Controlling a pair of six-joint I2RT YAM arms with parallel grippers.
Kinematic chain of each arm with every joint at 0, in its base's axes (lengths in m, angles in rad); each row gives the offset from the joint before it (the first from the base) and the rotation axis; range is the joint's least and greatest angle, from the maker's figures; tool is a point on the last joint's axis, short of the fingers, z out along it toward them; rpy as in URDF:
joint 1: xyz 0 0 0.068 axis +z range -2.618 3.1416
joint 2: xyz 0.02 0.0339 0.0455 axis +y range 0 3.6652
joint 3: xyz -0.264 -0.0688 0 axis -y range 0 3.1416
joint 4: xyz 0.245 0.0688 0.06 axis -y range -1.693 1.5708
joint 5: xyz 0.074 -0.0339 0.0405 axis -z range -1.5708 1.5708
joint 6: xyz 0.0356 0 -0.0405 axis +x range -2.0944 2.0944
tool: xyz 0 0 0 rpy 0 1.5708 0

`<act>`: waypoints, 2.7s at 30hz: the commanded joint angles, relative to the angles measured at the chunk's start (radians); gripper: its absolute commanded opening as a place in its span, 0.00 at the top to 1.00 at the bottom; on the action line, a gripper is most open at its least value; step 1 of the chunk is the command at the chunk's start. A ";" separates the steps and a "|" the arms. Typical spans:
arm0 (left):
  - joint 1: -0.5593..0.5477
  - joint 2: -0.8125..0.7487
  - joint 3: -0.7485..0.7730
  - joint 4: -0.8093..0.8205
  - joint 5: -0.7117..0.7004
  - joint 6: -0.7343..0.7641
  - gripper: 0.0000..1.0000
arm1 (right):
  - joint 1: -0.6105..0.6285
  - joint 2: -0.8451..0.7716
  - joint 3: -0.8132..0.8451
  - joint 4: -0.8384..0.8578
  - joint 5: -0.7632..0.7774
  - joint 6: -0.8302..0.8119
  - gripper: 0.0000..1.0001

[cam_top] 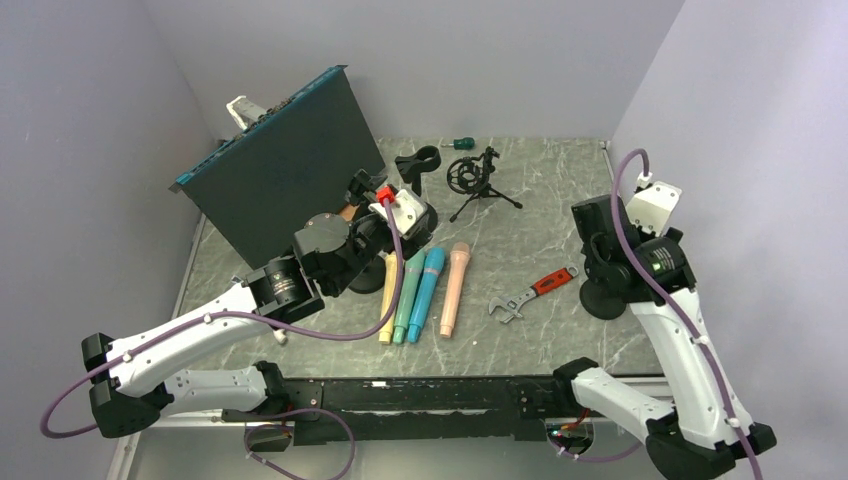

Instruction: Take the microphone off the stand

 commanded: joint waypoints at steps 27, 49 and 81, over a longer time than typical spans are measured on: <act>-0.021 0.005 0.014 0.023 -0.017 0.023 0.01 | -0.145 0.082 0.167 0.413 -0.085 -0.362 0.90; -0.027 0.016 0.001 0.024 -0.032 0.048 0.01 | 0.117 0.378 0.087 0.850 -0.319 -0.583 0.96; -0.053 0.044 0.000 0.024 -0.043 0.060 0.01 | 0.118 0.330 0.248 0.616 -0.312 -0.469 0.29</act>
